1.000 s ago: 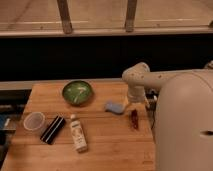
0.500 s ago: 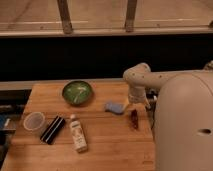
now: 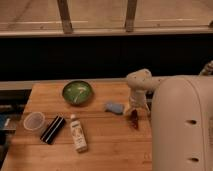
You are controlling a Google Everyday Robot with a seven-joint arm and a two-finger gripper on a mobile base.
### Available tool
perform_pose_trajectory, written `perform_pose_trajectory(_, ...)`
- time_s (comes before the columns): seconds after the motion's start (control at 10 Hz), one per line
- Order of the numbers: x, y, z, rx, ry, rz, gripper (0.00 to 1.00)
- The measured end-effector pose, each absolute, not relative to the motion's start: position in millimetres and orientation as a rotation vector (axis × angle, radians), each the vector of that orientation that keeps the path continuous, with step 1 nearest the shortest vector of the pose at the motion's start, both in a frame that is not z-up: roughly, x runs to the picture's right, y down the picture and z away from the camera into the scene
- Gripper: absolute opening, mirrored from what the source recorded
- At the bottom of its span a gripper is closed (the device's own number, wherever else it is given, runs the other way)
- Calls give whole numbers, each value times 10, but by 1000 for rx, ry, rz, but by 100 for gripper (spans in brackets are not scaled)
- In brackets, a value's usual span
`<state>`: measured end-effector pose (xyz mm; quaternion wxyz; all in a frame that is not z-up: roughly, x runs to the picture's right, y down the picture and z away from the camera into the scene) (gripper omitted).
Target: Place the pepper on the white sponge
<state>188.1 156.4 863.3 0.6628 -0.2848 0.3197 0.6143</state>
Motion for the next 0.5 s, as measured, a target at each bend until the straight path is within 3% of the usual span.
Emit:
perform_pose_trajectory(0.3,1876,1654,8660,-673,738,1385,78)
perform_pose_trajectory(0.4,1869,1683,8675,-679,742,1381,72)
perform_pose_trajectory(0.5,1853,1717,8697,-686,747,1376,60)
